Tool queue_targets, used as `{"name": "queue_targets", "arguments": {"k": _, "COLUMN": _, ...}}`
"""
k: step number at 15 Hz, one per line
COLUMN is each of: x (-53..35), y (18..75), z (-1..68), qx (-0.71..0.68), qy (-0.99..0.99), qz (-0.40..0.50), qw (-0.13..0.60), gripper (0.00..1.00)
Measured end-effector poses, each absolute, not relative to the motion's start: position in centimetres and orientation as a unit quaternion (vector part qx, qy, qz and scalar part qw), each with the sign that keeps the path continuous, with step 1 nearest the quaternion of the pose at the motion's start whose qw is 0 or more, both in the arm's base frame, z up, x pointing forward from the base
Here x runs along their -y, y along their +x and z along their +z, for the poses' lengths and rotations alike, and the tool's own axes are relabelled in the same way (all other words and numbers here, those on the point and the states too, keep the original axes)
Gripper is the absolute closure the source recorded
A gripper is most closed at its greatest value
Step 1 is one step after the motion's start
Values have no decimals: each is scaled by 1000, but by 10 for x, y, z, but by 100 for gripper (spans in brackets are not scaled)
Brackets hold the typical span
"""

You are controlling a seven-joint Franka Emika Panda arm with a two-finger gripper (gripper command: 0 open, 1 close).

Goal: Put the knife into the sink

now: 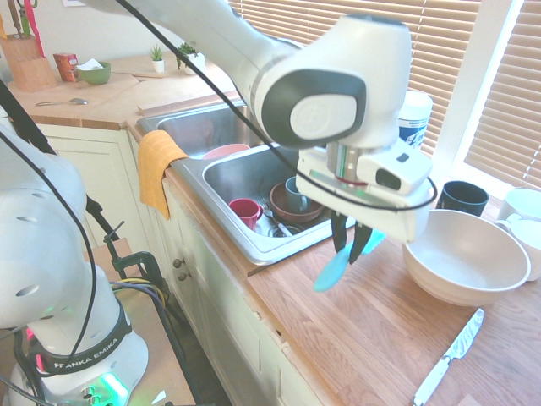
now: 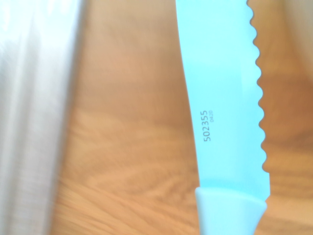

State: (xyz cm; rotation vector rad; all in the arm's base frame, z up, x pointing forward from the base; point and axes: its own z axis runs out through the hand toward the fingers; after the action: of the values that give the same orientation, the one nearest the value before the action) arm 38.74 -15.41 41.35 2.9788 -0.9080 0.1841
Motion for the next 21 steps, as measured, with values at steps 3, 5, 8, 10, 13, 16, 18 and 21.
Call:
{"name": "queue_targets", "arguments": {"k": 3, "x": 129, "y": 393, "z": 453, "qx": 292, "qy": 954, "qz": 70, "qw": 9, "gripper": 100}}
{"name": "queue_targets", "arguments": {"k": 5, "x": 96, "y": 405, "z": 466, "qx": 314, "qy": 946, "qz": 76, "qw": 9, "gripper": 100}}
{"name": "queue_targets", "arguments": {"k": 8, "x": 31, "y": 429, "z": 479, "qx": 348, "qy": 932, "qz": 104, "qw": 4, "gripper": 100}}
{"name": "queue_targets", "arguments": {"k": 10, "x": -11, "y": 447, "z": 472, "qx": 375, "qy": 919, "qz": 118, "qw": 0, "gripper": 100}}
{"name": "queue_targets", "arguments": {"k": 13, "x": -60, "y": 477, "z": 438, "qx": 417, "qy": 900, "qz": 129, "qw": 5, "gripper": 100}}
{"name": "queue_targets", "arguments": {"k": 16, "x": -98, "y": 491, "z": 393, "qx": 432, "qy": 893, "qz": 125, "qw": 2, "gripper": 100}}
{"name": "queue_targets", "arguments": {"k": 18, "x": -123, "y": 491, "z": 369, "qx": 438, "qy": 891, "qz": 122, "qw": -4, "gripper": 100}}
{"name": "queue_targets", "arguments": {"k": 21, "x": -147, "y": 480, "z": 323, "qx": 443, "qy": 890, "qz": 110, "qw": -8, "gripper": 100}}
